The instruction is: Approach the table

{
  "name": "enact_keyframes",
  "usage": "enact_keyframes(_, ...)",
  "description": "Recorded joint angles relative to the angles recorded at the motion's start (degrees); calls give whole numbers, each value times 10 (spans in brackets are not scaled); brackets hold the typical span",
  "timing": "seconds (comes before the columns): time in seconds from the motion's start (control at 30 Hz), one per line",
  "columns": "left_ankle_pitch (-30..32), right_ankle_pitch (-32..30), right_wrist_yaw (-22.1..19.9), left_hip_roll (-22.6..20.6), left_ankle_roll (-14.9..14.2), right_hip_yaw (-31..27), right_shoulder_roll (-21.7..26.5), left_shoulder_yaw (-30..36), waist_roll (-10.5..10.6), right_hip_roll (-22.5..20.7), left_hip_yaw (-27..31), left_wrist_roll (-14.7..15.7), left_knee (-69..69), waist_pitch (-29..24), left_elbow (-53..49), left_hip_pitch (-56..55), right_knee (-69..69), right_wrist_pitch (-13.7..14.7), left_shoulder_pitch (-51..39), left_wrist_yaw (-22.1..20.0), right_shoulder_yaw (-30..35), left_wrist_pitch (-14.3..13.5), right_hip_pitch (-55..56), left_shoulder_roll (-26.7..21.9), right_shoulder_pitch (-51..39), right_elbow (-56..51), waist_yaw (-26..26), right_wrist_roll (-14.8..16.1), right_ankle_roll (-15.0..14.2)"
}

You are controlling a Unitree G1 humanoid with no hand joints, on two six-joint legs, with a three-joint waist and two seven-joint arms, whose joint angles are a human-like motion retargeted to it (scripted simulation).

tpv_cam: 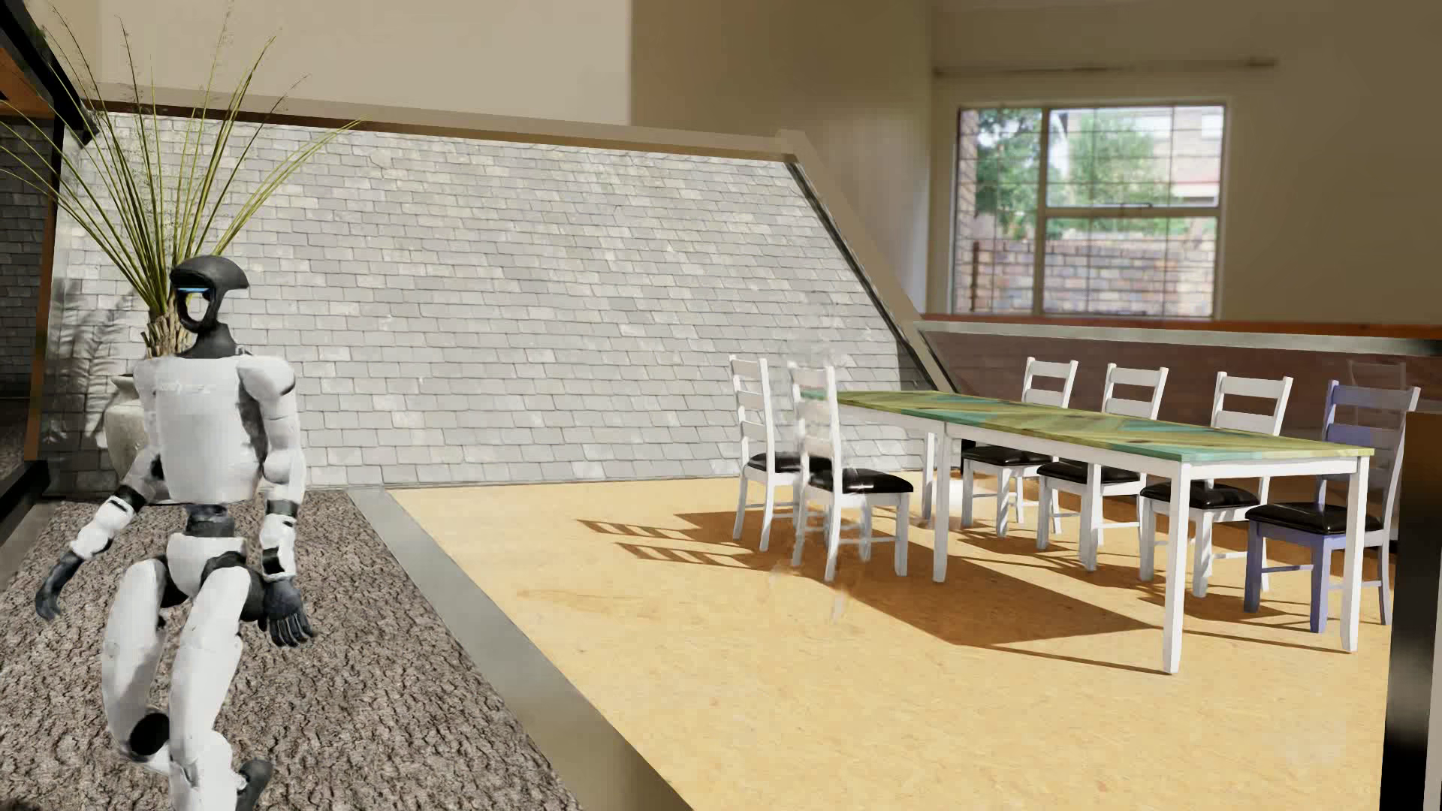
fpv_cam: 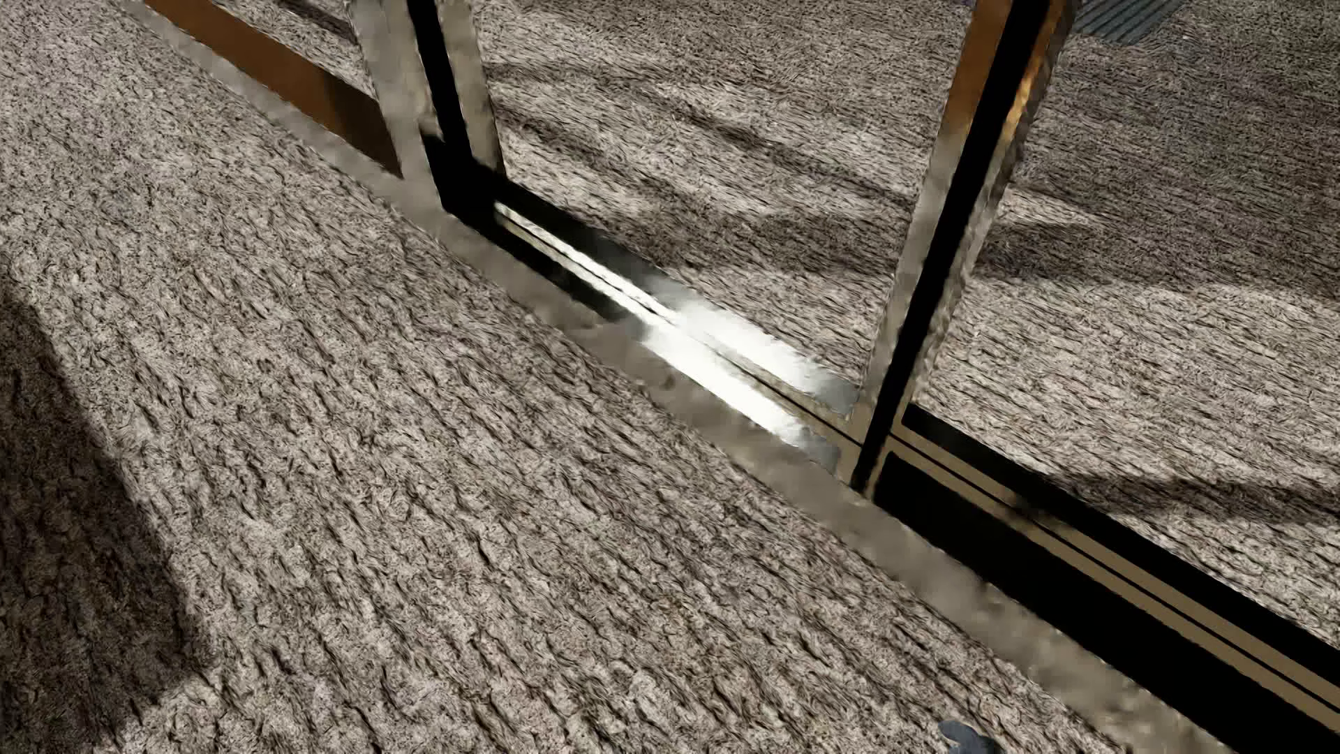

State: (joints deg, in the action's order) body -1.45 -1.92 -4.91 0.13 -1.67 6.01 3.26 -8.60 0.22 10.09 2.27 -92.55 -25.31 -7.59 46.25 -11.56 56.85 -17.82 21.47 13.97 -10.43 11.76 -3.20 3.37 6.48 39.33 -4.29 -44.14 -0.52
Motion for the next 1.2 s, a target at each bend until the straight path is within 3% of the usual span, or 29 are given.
enact_keyframes(0.03,-11,-19,8,-10,5,5,-7,1,-9,26,-5,9,10,1,-9,18,76,-28,-32,-17,-19,-6,54,-3,10,45,4,3,8)
enact_keyframes(0.07,-20,4,29,-19,9,12,-5,-2,-19,42,-4,23,21,2,-11,34,125,-32,-74,-30,-16,-11,104,-10,27,74,11,-12,17)
enact_keyframes(0.13,-36,36,66,-33,13,37,1,-1,-33,56,11,47,41,5,-10,64,141,8,-163,-45,26,-12,181,-27,85,88,29,-75,33)
enact_keyframes(0.17,-45,42,74,-38,15,54,-5,1,-38,56,19,54,49,7,-15,78,107,29,-201,-50,25,-8,207,-36,117,75,40,-87,35)
enact_keyframes(0.2,-54,52,78,-41,17,74,-17,2,-42,52,25,63,56,10,-28,91,45,42,-232,-57,7,-5,225,-43,145,59,50,-79,38)
enact_keyframes(0.27,-76,66,85,-44,21,134,-43,5,-47,36,27,95,63,17,-78,113,-158,47,-268,-82,-40,-4,222,-55,184,39,64,-43,30)
enact_keyframes(0.3,-91,48,90,-44,21,179,-48,6,-49,24,25,121,61,20,-108,124,-271,45,-275,-98,-46,-8,202,-62,195,39,66,-40,28)
enact_keyframes(0.37,-126,23,110,-41,21,302,-39,13,-48,20,10,181,27,25,-164,137,-371,47,-270,-121,-14,-19,160,-83,200,53,62,-78,100)
enact_keyframes(0.4,-134,46,124,-35,19,311,-30,12,-44,16,-2,209,-13,25,-189,134,-361,53,-257,-127,10,-19,151,-94,192,62,60,-107,108)
enact_keyframes(0.47,-83,76,133,-9,15,282,-24,-2,-29,-10,-30,248,-162,20,-226,88,-331,56,-208,-143,33,-5,144,-104,163,64,57,-146,98)
enact_keyframes(0.53,9,101,109,29,-5,257,-36,-14,-6,-47,-42,262,-366,13,-219,-7,-321,70,-154,-135,22,22,131,-97,142,19,53,-137,90)
enact_keyframes(0.6,22,109,75,48,-21,216,-44,-1,17,-84,-36,240,-489,8,-166,-83,-336,109,-105,-98,16,39,113,-91,130,-54,46,-92,82)
enact_keyframes(0.63,4,106,59,44,-13,185,-46,10,27,-101,-27,214,-505,6,-129,-108,-349,125,-83,-71,12,38,102,-90,122,-88,41,-63,76)
enact_keyframes(0.7,-24,98,34,14,-29,115,-48,29,43,-124,12,155,-452,7,-42,-129,-381,145,-48,-2,7,26,82,-79,109,-137,29,-21,61)
enact_keyframes(0.77,-51,103,32,-59,-59,36,-43,33,50,-139,133,105,-298,9,32,-99,-378,161,-20,88,23,-8,84,-68,101,-173,15,-7,45)
enact_keyframes(0.8,-46,105,40,-97,-62,-8,-37,26,49,-148,233,86,-197,10,46,-58,-375,165,-4,125,32,-27,89,-63,95,-182,9,-9,40)
enact_keyframes(0.83,-54,107,46,-105,-48,-49,-33,17,47,-159,302,68,-119,10,47,-14,-368,162,12,146,40,-39,96,-56,89,-185,6,-13,38)
enact_keyframes(0.87,-80,111,47,-83,-38,-86,-31,8,42,-173,299,52,-66,7,38,16,-344,155,25,143,44,-44,112,-49,82,-182,9,-18,37)
enact_keyframes(0.93,-83,89,37,-40,-29,-150,-26,3,22,-199,212,28,17,-4,12,43,-238,124,34,86,40,-42,185,-34,76,-177,21,-31,27)
enact_keyframes(0.97,-82,53,28,-30,-31,-157,-29,5,10,-209,171,21,28,-10,6,45,-165,109,29,48,30,-35,235,-38,84,-174,25,-29,-2)
enact_keyframes(1.0,-84,21,22,-22,-33,-138,-31,9,-3,-207,134,13,31,-15,12,46,-107,98,15,20,18,-26,281,-54,100,-167,29,-20,-44)
enact_keyframes(1.03,-87,11,22,-15,-34,-103,-28,17,-13,-189,104,-3,34,-17,27,49,-71,89,-10,11,7,-18,317,-79,120,-154,32,-9,-66)
enact_keyframes(1.1,-88,33,35,-3,-33,-39,-6,31,-28,-136,58,-48,52,-15,54,65,-68,69,-72,35,-16,-12,352,-139,166,-108,39,-1,-46)
enact_keyframes(1.17,-88,22,36,6,-36,-32,7,48,-36,-101,27,-96,76,-9,62,87,-151,16,-147,52,-58,-6,347,-182,197,-45,49,-2,-41)
enact_keyframes(1.2,-88,13,32,10,-38,-45,12,72,-36,-86,14,-122,88,-5,59,98,-219,-14,-184,49,-82,-19,334,-194,209,-12,54,-5,-41)
